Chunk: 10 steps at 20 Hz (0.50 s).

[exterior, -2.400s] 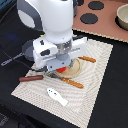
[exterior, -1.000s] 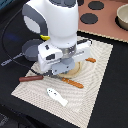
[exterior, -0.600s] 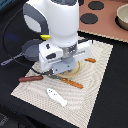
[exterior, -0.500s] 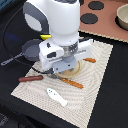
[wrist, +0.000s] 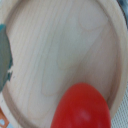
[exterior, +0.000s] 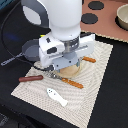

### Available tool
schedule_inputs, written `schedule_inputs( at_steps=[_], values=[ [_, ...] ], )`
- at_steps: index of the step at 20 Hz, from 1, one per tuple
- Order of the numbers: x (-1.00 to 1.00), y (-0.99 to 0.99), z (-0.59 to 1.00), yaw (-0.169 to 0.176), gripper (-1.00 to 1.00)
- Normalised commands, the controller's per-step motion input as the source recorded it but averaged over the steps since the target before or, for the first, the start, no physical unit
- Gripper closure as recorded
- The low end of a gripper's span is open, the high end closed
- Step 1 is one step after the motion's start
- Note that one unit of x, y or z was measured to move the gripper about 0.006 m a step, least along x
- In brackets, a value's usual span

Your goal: Interact with the objects in diverse but meaningful ways.

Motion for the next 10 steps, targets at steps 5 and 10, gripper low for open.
schedule_inputs(
  at_steps=[5, 10],
  values=[
    [-0.08, 0.22, 0.11, 0.131, -1.0],
    [-0.07, 0.26, 0.05, 0.226, -1.0]
  ],
)
